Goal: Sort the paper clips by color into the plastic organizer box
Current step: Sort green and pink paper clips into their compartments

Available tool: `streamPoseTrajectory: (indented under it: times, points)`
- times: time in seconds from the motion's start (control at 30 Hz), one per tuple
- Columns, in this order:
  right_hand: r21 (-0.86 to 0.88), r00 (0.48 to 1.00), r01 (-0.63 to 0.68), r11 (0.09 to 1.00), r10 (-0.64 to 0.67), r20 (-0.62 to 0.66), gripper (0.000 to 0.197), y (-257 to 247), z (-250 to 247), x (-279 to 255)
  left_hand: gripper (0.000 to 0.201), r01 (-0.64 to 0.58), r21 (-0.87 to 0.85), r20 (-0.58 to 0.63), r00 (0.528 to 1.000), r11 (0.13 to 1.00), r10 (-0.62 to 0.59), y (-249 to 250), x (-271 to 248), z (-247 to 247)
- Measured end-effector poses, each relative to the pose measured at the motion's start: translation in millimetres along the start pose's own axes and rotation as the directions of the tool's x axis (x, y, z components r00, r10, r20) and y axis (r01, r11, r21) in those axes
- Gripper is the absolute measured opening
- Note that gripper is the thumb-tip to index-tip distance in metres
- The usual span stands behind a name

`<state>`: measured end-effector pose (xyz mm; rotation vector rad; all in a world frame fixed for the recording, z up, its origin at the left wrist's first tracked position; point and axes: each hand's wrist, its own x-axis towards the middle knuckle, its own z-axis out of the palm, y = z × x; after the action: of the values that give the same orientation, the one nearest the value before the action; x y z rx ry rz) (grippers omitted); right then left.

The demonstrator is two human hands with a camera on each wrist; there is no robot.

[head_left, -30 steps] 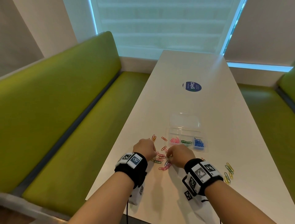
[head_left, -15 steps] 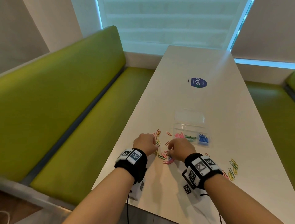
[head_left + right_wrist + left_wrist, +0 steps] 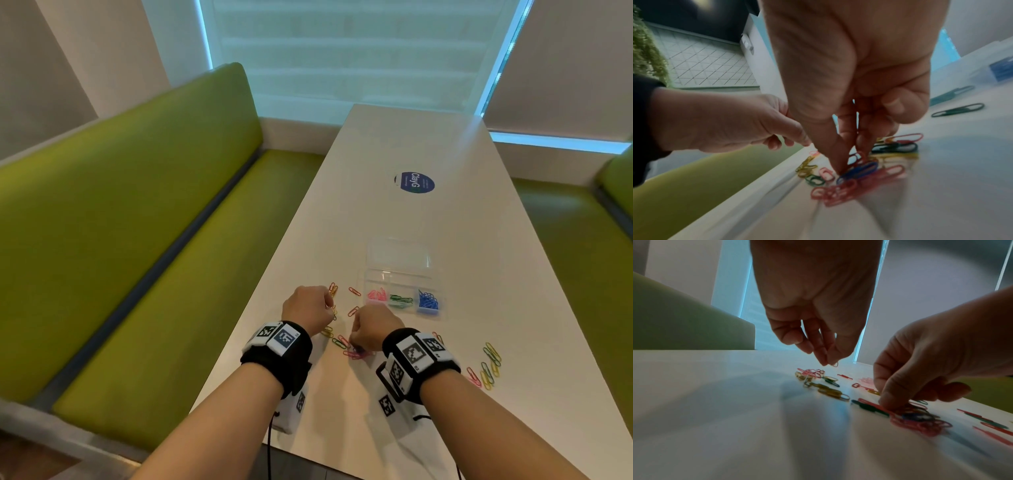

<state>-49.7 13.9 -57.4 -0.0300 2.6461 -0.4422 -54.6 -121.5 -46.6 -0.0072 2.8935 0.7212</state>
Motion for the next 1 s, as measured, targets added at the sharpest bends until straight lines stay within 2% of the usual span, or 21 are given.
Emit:
streamPoseTrajectory:
  times: [0.17,0.27,0.37,0.53,0.8,1.0]
  points:
    - [0.037,1.0,0.023,0.999,-0.023,-0.006,0.01,7,-5,-5,0.022,-0.029,-0.01,-0.008,1.0,1.0,0.029,10,4,-1]
    - [0.146,0.996,0.055,0.988,-0.043,-0.083,0.008,18,-14,-7,0.022,-0.051,-0.015,-0.017,0.999,0.999,0.051,16,7,1]
    - [0.205,0.98,0.068,0.976,-0.026,-0.2,0.027,31,-27,-7,0.022,-0.081,-0.024,-0.027,0.996,0.996,0.08,24,11,5]
    - [0.219,0.947,0.034,0.975,0.038,-0.32,0.018,51,-50,-8,0.023,-0.138,-0.037,-0.048,0.99,0.99,0.136,50,22,11]
    - [0.215,0.932,0.011,0.977,0.067,-0.356,0.016,65,-58,-11,0.025,-0.136,-0.023,-0.002,0.991,0.99,0.136,73,35,22]
    - [0.247,0.933,0.007,0.969,0.082,-0.351,0.016,62,-58,-7,0.024,-0.117,-0.049,-0.077,0.991,0.992,0.113,61,35,16]
